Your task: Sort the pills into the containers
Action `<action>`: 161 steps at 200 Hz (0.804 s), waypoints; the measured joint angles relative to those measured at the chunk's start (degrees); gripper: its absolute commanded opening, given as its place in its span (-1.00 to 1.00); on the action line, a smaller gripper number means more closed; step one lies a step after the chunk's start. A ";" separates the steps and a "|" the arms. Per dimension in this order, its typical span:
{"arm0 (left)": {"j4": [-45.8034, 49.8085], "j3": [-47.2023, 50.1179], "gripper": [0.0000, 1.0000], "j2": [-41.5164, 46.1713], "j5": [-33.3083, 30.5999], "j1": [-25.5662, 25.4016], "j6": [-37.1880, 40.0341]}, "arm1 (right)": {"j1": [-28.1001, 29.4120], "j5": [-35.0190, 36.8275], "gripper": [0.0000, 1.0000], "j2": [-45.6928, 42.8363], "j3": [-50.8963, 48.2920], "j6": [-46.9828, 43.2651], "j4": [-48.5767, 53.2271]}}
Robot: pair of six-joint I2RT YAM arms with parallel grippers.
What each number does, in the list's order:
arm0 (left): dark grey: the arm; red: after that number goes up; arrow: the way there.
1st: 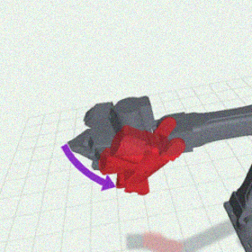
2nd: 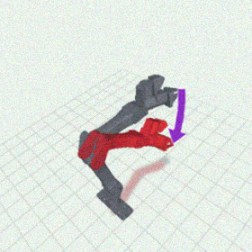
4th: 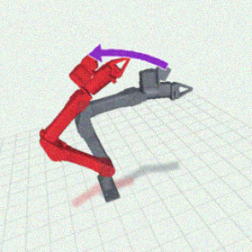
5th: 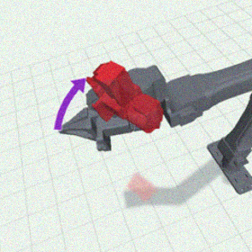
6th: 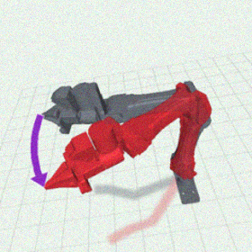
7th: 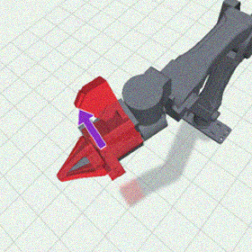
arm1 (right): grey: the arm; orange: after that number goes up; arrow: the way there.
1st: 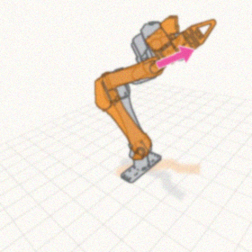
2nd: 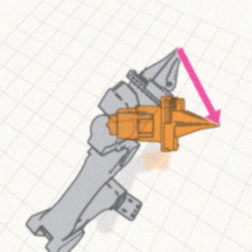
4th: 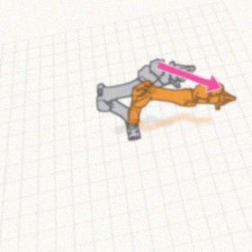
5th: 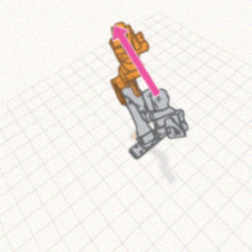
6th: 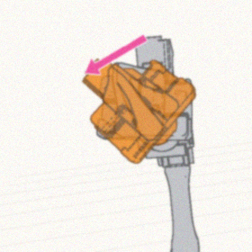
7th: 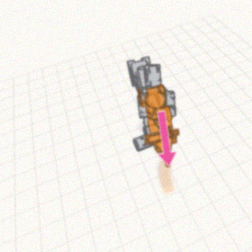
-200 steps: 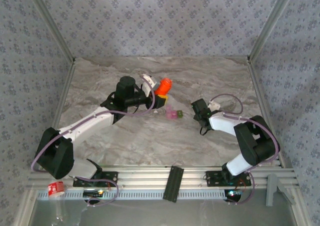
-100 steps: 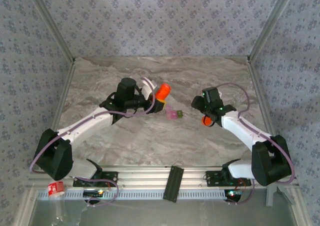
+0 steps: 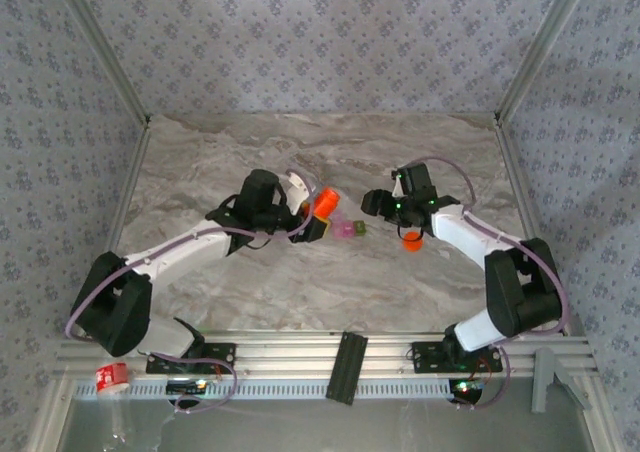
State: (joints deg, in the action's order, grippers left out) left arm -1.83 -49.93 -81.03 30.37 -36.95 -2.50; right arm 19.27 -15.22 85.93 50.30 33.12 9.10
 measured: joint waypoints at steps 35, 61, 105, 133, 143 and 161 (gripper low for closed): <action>-0.11 0.76 -1.00 -2.08 -0.02 -0.24 -0.66 | 0.26 -1.14 0.10 2.29 0.00 -1.14 -1.05; -0.33 0.76 -1.00 -4.15 -0.20 -0.63 -1.22 | 0.94 -1.11 0.05 4.13 0.00 -2.29 -1.18; -0.26 0.96 -1.00 -6.93 -0.22 -1.11 -1.27 | 1.88 -0.55 0.04 6.01 0.48 -4.09 -1.03; 0.09 0.96 -1.00 -8.90 -0.22 -1.11 -1.27 | 2.27 -0.02 0.04 8.37 1.57 -4.74 -0.98; 0.37 0.96 -1.00 -9.46 -0.24 -1.22 -1.27 | 2.45 0.22 0.04 9.09 1.81 -4.98 -0.98; 0.66 0.96 -1.00 -10.32 -0.20 -1.44 -1.25 | 2.82 0.48 0.03 9.81 2.05 -5.44 -0.90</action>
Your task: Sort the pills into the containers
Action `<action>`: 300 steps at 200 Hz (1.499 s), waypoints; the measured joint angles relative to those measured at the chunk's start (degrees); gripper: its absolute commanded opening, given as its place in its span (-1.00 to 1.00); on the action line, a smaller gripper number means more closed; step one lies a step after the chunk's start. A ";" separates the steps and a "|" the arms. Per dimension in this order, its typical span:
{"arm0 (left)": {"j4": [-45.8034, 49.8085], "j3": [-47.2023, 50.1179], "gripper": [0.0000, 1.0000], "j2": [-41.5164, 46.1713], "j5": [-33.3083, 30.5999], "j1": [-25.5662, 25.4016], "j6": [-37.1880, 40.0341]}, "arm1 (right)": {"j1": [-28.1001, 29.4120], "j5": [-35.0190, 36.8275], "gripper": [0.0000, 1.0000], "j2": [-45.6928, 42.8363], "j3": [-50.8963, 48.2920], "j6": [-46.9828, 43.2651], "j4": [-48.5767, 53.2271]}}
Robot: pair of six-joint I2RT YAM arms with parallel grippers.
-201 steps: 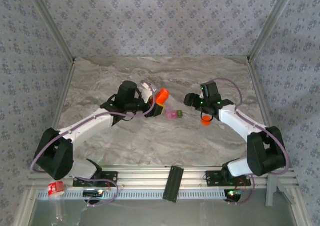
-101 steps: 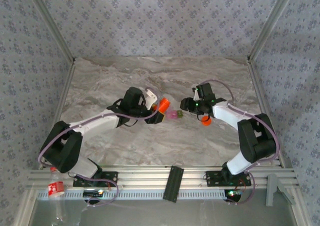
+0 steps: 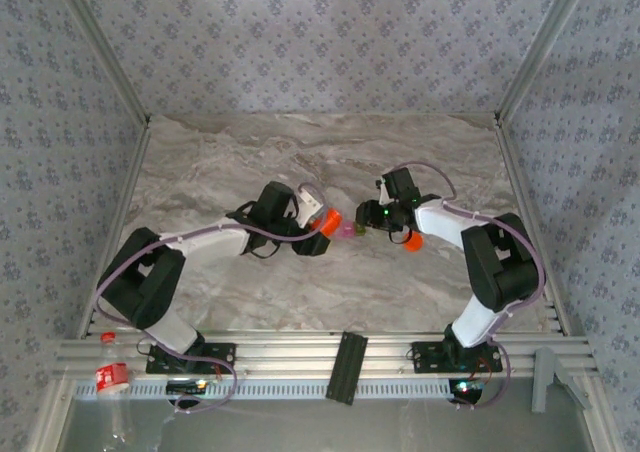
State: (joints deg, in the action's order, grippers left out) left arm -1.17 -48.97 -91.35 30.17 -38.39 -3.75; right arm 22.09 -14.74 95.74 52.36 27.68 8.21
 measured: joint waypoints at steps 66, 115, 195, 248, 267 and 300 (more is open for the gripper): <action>2.56 -1.70 -1.00 -3.63 0.04 -0.37 0.02 | 0.20 0.39 -0.04 1.05 0.31 -0.35 -0.04; 3.30 -2.99 -1.00 -5.22 0.04 -0.37 0.20 | 0.20 0.39 -0.06 2.03 0.31 -0.33 -0.07; 8.83 -6.54 -1.00 -7.58 -0.72 -0.37 1.11 | 0.22 0.39 -0.06 2.14 0.31 -0.33 -0.13; 14.73 -11.04 -1.00 -9.84 -2.56 -0.37 2.51 | 0.35 0.39 -0.07 2.32 0.28 -0.31 -0.33; 16.83 -12.04 -1.00 -10.69 -3.21 -0.37 3.10 | 0.35 0.39 -0.07 2.34 0.28 -0.31 -0.44; 19.71 -12.74 -1.00 -11.47 -4.33 -0.39 3.69 | 0.35 0.39 -0.07 2.54 0.28 -0.28 -0.90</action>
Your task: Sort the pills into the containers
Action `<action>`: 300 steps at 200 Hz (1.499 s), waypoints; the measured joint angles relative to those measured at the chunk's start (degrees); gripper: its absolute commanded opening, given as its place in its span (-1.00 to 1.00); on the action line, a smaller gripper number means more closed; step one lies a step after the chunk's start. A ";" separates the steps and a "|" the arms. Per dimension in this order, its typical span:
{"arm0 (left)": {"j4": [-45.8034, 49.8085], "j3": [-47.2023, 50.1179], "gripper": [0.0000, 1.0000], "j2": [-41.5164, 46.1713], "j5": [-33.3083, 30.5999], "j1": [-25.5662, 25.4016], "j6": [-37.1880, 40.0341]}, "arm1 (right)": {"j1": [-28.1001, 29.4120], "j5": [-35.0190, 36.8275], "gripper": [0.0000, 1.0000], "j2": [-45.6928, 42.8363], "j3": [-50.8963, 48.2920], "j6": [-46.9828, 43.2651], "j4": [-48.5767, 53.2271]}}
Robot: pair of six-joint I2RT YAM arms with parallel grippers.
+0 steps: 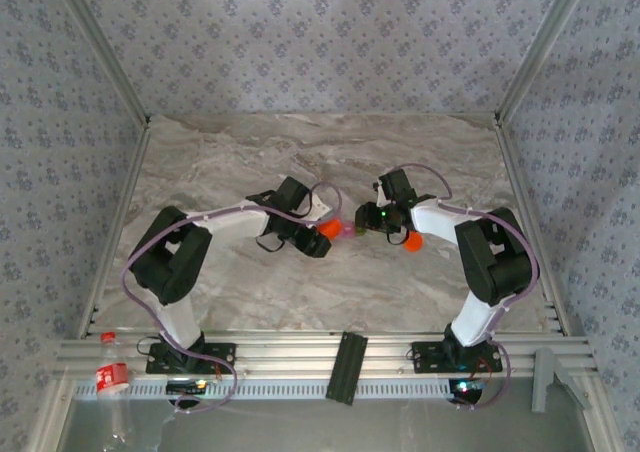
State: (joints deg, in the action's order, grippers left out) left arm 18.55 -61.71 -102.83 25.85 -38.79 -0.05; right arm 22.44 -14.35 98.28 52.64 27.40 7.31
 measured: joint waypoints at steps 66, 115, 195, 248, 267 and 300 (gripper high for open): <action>4.44 -3.17 -1.00 -0.90 -2.21 -0.76 1.11 | 0.00 0.00 -0.07 0.00 -0.26 0.00 -0.55; 7.13 -5.33 -1.00 -2.84 -3.63 -1.09 1.77 | 0.00 0.00 -0.07 0.00 -0.28 0.00 -0.70; 12.37 -9.07 -1.00 -4.09 -6.97 -1.88 3.08 | 0.02 0.00 -0.08 0.00 -0.33 0.02 -0.72; 16.44 -11.89 -1.00 -4.81 -9.03 -2.51 4.24 | 0.11 0.00 -0.08 0.00 -0.33 0.02 -0.74; 17.53 -12.52 -1.00 -5.33 -9.44 -2.60 4.70 | 0.11 0.00 -0.08 0.00 -0.33 0.02 -0.74; 19.52 -14.21 -1.00 -6.62 -10.19 -2.64 5.25 | 0.11 0.00 -0.08 0.00 -0.37 0.02 -0.83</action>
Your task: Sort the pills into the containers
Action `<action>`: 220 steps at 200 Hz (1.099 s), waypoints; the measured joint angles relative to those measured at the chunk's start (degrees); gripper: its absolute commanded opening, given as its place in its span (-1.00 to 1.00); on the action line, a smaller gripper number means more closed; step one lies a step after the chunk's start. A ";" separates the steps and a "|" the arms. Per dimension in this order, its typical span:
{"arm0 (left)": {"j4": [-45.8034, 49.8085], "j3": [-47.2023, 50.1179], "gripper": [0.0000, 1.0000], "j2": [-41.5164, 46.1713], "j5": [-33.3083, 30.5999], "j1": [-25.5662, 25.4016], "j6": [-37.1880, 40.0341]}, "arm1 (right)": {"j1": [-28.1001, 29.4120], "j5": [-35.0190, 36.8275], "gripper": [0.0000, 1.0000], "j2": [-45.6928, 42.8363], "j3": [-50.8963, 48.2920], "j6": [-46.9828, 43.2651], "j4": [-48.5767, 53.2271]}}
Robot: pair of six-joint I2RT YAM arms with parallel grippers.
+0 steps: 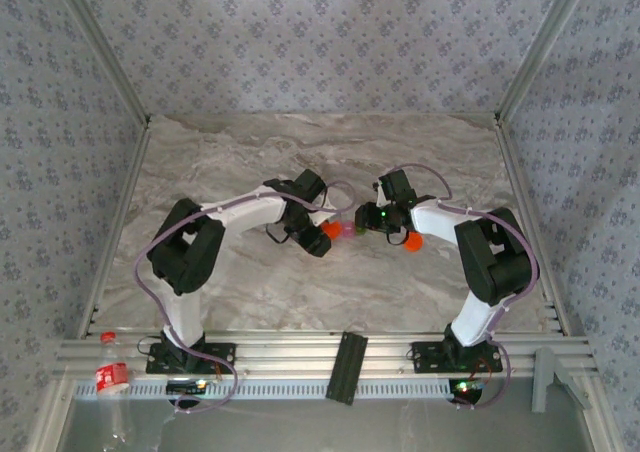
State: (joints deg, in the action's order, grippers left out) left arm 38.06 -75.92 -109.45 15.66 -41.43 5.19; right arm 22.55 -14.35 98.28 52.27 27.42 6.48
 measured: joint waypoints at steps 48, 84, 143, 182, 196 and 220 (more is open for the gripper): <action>2.91 -2.45 -1.00 -1.27 -1.03 -0.98 1.03 | 0.00 0.00 -0.08 0.00 -0.11 0.02 -0.35; 4.00 -3.26 -1.00 -1.73 -1.77 -1.11 1.42 | 0.00 0.00 -0.08 0.00 -0.26 0.15 -0.70; 5.66 -4.98 -1.00 -2.12 -3.54 -1.11 1.86 | 0.11 0.00 -0.08 0.00 -0.28 0.15 -0.74; 6.82 -5.57 -1.00 -2.43 -3.76 -1.11 2.34 | 0.11 0.00 -0.08 0.00 -0.28 0.15 -0.74; 7.34 -5.99 -1.00 -2.43 -3.80 -1.11 2.51 | 0.11 0.00 -0.09 0.00 -0.28 0.15 -0.74; 8.26 -7.04 -1.00 -2.56 -4.46 -1.14 2.97 | 0.11 0.00 -0.08 0.00 -0.28 0.15 -0.74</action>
State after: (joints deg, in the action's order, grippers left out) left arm 46.33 -82.96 -112.01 11.20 -42.57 8.16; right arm 22.65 -14.35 98.28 51.99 27.57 5.74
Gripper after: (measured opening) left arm 0.547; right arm 0.458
